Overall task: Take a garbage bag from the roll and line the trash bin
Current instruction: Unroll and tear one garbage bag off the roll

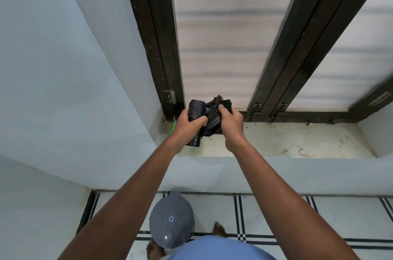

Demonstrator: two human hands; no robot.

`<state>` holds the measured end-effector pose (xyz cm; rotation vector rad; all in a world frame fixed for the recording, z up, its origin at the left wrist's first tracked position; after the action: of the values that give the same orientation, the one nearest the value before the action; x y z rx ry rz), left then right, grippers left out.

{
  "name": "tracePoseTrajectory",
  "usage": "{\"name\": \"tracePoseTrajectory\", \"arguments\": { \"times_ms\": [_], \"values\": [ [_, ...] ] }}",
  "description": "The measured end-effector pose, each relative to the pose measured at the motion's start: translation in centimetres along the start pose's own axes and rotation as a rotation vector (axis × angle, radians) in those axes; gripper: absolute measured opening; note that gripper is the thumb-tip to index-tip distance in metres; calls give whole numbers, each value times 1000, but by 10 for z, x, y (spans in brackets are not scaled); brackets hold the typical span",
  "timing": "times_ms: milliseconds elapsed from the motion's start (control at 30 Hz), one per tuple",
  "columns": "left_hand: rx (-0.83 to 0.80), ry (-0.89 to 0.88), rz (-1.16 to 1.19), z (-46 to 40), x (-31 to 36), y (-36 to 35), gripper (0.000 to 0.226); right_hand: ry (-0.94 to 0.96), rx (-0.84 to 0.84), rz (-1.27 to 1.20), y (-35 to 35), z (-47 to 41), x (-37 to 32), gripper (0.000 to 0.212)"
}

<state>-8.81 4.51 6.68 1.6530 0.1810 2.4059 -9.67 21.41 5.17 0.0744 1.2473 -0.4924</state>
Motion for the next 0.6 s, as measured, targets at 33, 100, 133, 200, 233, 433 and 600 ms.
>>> {"name": "tracePoseTrajectory", "arguments": {
  "times_ms": [33,100,133,200,233,433,600],
  "values": [
    [-6,20,69,0,-2,1,50,-53,2,-39,1,-1,3,21],
    [-15,37,220,0,-4,5,53,-91,7,-70,5,-4,7,20],
    [-17,44,259,-1,-6,9,49,-94,11,-71,7,-5,8,20],
    [-30,81,255,-2,-7,14,38,-80,25,-56,11,-7,9,20],
    [-26,106,252,-3,-9,17,36,-74,28,-47,13,-8,10,20],
    [-51,205,301,-5,-15,27,47,-50,64,-22,25,-16,7,17],
    [-22,212,314,-5,-15,34,30,36,102,48,36,-24,1,18]
  ]
}}
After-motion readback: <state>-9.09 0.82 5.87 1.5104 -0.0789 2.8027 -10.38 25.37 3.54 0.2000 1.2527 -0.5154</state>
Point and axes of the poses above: each hand's wrist, its own z-axis away from the middle knuckle, its own y-axis out of the back of the hand, x = y × z, the point moved 5 cm from there along -z, towards the middle knuckle, and after that the axes turned 6 degrees about -z, right-handed, at the moved point
